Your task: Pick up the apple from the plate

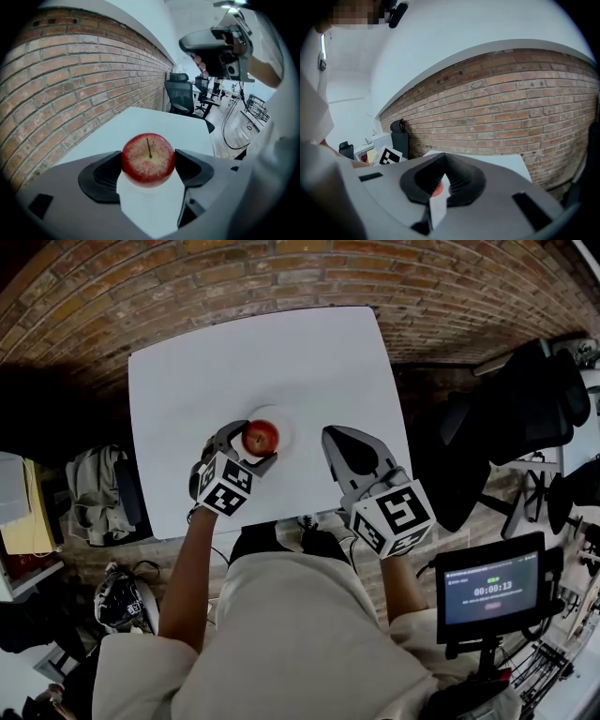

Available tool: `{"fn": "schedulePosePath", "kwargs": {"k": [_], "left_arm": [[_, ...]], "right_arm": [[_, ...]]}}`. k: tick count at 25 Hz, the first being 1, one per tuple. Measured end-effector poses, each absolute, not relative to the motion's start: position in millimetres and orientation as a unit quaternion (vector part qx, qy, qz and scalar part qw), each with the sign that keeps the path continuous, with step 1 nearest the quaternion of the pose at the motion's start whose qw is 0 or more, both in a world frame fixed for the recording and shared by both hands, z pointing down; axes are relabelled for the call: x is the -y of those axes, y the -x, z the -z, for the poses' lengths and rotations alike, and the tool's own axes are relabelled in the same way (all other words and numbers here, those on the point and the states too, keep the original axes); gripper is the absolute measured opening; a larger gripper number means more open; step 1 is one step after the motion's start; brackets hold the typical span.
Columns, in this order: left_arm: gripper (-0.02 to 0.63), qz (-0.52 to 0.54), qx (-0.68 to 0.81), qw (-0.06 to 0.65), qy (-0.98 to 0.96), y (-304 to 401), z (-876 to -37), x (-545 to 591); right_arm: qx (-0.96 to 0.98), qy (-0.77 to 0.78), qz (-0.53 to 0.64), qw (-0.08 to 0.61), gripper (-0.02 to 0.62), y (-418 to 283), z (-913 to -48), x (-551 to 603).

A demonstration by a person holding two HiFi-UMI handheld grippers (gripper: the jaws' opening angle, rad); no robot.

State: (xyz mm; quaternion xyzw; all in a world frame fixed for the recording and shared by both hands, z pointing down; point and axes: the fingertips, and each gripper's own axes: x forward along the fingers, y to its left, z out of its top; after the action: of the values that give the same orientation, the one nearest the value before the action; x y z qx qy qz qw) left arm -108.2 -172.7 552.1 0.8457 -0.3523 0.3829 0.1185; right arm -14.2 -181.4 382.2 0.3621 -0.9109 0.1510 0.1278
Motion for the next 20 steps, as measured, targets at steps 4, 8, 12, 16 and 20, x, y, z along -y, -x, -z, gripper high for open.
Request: {"fn": "schedulePosePath", "kwargs": {"k": [4, 8, 12, 16, 20], "left_arm": [[0.353, -0.370, 0.367, 0.107, -0.847, 105, -532, 181], [0.353, -0.358, 0.380, 0.090, -0.848, 108, -509, 179], [0.353, -0.346, 0.392, 0.074, -0.849, 112, -487, 179], [0.353, -0.333, 0.405, 0.059, -0.849, 116, -464, 179], [0.354, -0.313, 0.421, 0.042, -0.850, 117, -440, 179]], "right_arm": [[0.914, -0.356, -0.147, 0.126, 0.000, 11, -381, 189], [0.917, -0.352, -0.141, 0.123, 0.000, 14, -377, 188], [0.920, -0.349, -0.133, 0.119, 0.000, 16, -371, 190], [0.922, -0.348, -0.125, 0.114, 0.000, 17, -363, 192], [0.925, -0.348, -0.114, 0.105, 0.000, 19, -353, 193]]}}
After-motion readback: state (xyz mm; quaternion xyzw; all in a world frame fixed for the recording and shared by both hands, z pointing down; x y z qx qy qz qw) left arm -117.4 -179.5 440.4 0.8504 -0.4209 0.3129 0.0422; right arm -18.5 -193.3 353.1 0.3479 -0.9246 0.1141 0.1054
